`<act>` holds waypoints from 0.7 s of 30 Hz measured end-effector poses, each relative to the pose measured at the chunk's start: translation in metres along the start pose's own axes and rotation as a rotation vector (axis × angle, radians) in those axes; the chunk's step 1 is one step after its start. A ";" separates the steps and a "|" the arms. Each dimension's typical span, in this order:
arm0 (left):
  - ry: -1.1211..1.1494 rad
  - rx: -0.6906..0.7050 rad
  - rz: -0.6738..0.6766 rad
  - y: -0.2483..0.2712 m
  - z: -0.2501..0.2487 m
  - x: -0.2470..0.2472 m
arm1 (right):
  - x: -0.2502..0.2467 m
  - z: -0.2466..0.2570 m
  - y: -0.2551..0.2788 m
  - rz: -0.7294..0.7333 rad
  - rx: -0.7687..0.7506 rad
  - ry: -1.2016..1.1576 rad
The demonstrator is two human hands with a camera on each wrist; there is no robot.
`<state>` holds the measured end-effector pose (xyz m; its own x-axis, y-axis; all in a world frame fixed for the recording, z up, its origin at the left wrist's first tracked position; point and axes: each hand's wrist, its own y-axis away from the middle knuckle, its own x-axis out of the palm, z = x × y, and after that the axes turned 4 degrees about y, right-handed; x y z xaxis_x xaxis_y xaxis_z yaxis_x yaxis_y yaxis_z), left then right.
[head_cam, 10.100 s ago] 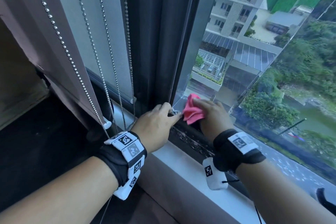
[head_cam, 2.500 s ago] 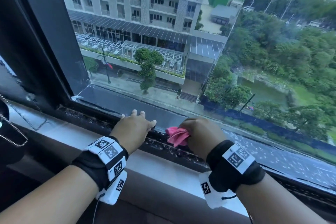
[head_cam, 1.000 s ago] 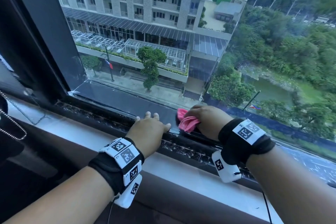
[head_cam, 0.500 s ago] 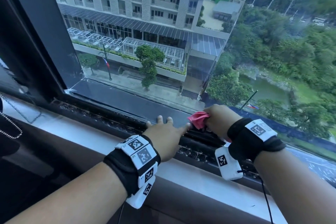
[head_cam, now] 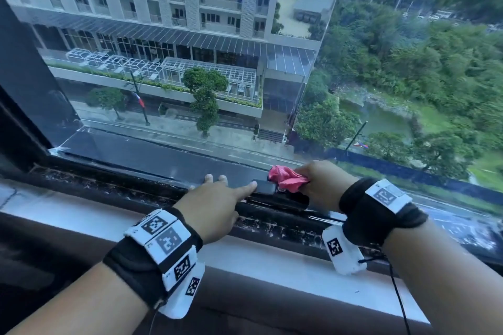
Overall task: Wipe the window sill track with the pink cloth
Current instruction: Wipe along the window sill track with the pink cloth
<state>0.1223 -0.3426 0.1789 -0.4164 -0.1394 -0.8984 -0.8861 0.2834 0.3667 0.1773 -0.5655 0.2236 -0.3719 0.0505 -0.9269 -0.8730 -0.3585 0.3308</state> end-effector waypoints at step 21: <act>-0.003 0.015 0.013 -0.003 -0.004 -0.018 | 0.030 -0.009 0.020 -0.051 0.021 0.057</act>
<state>0.1313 -0.3447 0.1950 -0.4275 -0.1327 -0.8942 -0.8773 0.2994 0.3750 0.1515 -0.5801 0.2011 -0.3086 0.0144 -0.9511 -0.8971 -0.3369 0.2859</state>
